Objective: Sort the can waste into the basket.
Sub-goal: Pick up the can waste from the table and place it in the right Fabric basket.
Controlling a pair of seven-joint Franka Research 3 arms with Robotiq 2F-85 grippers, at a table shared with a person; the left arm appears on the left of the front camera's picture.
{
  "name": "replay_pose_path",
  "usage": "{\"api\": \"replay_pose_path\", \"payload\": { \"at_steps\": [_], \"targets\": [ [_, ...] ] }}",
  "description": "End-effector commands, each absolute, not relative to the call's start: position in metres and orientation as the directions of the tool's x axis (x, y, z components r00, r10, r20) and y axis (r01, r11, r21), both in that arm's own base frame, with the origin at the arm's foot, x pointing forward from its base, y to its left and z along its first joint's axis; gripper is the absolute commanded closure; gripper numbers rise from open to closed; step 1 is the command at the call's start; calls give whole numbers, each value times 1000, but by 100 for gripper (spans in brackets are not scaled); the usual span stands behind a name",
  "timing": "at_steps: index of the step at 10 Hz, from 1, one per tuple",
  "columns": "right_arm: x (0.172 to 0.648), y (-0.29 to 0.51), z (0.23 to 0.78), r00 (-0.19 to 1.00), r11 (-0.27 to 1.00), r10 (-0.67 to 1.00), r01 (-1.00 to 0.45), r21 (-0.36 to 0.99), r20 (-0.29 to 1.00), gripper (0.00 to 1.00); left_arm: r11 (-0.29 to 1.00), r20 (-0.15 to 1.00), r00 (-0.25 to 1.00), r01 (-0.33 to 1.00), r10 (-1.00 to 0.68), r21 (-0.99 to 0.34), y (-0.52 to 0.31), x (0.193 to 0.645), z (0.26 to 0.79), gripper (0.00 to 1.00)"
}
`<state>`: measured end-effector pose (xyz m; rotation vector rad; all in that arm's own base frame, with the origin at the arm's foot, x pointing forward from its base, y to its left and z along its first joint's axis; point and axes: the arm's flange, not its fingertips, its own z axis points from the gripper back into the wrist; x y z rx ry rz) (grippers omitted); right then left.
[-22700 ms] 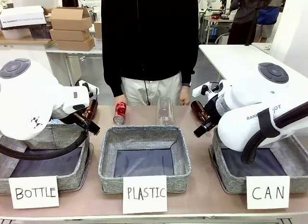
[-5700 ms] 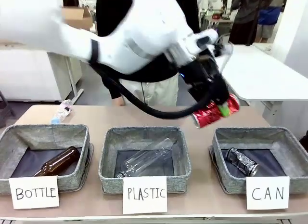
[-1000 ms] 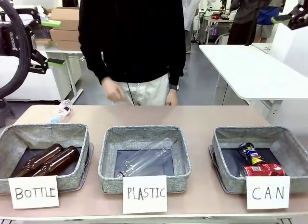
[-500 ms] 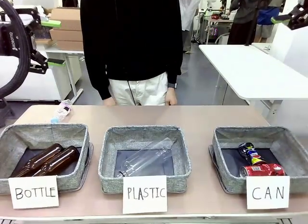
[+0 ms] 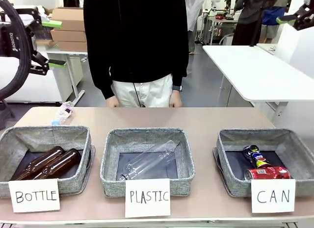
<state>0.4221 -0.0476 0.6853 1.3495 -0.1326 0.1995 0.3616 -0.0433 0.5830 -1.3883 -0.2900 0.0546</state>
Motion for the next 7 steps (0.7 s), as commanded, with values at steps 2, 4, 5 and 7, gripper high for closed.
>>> {"api": "replay_pose_path", "payload": {
  "at_steps": [2, 4, 5, 7],
  "targets": [
    [420, -48, 683, 971, 209, 77, -239, 948, 227, 0, 189, 176, 965, 139, 192, -972, -40, 360, 583, 0],
    [420, -48, 683, 971, 209, 77, -239, 948, 227, 0, 189, 176, 965, 139, 192, -972, -40, 360, 583, 0],
    [420, -48, 683, 971, 209, 77, -239, 948, 227, 0, 189, 176, 965, 139, 192, -972, -40, 360, 583, 0],
    [420, -48, 683, 971, 209, 77, -239, 948, 227, 0, 189, 176, 965, 139, 192, -972, -40, 360, 583, 0]
  ]
}}
